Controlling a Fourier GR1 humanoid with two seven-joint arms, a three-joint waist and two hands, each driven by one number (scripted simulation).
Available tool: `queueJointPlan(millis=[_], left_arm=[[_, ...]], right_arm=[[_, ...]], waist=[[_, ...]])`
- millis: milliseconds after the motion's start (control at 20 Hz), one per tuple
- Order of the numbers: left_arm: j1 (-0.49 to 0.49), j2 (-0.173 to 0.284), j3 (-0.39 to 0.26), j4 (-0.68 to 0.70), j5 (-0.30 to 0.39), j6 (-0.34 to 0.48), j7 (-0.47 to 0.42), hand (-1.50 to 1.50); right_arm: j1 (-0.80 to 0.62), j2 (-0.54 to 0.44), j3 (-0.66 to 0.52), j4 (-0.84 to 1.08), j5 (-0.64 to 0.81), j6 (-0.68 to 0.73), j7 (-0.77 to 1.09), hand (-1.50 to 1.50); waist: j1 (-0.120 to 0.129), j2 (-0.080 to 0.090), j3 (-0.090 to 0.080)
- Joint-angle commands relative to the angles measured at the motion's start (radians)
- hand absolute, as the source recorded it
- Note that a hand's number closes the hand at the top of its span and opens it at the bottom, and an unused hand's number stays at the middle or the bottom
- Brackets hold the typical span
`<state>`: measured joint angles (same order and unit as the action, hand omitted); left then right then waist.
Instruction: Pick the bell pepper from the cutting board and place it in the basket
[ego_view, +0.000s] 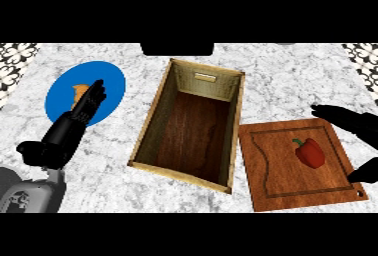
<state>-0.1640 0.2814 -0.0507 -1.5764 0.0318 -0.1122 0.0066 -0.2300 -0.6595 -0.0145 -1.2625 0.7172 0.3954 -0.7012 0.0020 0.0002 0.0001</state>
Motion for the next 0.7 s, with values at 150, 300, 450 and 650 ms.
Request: queueJointPlan(millis=[150, 300, 450, 650], left_arm=[[-0.003, 0.006, 0.068, 0.015, -0.010, -0.048, -0.011, 0.00], [0.057, -0.045, 0.023, -0.070, -0.045, -0.022, 0.010, 0.00], [0.004, -0.060, 0.037, 0.008, -0.051, -0.045, -0.012, 0.00], [-0.054, -0.070, 0.061, 0.021, -0.067, -0.033, 0.038, 0.00]], right_arm=[[0.041, 0.035, -0.006, -0.084, 0.031, 0.050, 0.008, -1.50], [-0.027, 0.051, -0.013, -0.035, 0.060, 0.047, 0.036, -1.50], [0.058, 0.058, -0.014, -0.089, 0.099, 0.012, 0.029, -1.50], [0.053, 0.058, -0.027, -0.069, 0.143, -0.001, 0.004, -1.50]], waist=[[-0.002, -0.001, 0.000], [0.003, -0.001, 0.000], [-0.003, 0.000, 0.000], [-0.003, 0.000, 0.000]])
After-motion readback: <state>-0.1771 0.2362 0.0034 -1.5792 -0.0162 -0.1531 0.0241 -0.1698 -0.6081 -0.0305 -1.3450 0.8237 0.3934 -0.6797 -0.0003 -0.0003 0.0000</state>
